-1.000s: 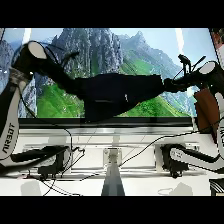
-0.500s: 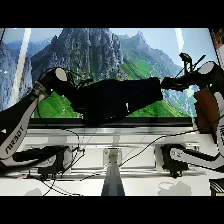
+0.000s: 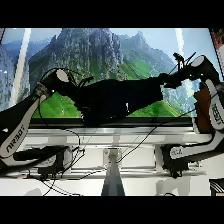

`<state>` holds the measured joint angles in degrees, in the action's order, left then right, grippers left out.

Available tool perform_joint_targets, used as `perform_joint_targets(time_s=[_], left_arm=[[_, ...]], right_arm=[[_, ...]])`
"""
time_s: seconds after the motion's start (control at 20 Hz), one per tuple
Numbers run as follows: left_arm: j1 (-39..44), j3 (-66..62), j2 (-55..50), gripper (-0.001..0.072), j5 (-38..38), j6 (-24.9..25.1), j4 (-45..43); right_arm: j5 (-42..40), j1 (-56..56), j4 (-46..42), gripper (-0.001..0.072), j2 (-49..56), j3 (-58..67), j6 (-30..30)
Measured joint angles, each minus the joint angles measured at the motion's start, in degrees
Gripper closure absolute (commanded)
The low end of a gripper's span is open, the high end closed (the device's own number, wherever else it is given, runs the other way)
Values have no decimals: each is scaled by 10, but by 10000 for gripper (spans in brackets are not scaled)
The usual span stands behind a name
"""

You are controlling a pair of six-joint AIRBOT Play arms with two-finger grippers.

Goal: Fold the clothes and pants, and hang the long-sleeved shirts on hangers.

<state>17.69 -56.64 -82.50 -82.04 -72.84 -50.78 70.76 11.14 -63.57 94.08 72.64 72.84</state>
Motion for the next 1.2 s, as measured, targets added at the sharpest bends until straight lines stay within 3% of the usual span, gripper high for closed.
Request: perform_joint_targets(time_s=[0.35,0.55,0.6,0.65,0.7,0.85,1.2], left_arm=[[0,0,0,63,-1,0,3],[0,0,-1,63,12,0,1],[0,0,-1,63,20,0,-1],[0,0,-1,63,29,0,-1],[0,0,-1,63,38,0,-2],[0,0,-1,63,62,0,-4],[-55,-38,0,62,82,15,-12]], right_arm=[[85,20,24,29,103,78,22],[158,11,94,31,137,80,-24],[165,2,109,113,141,78,-35],[163,-11,116,365,143,77,-48],[155,-23,120,558,146,76,-58],[153,-66,150,639,147,80,-84],[130,-99,150,682,112,171,-82]])
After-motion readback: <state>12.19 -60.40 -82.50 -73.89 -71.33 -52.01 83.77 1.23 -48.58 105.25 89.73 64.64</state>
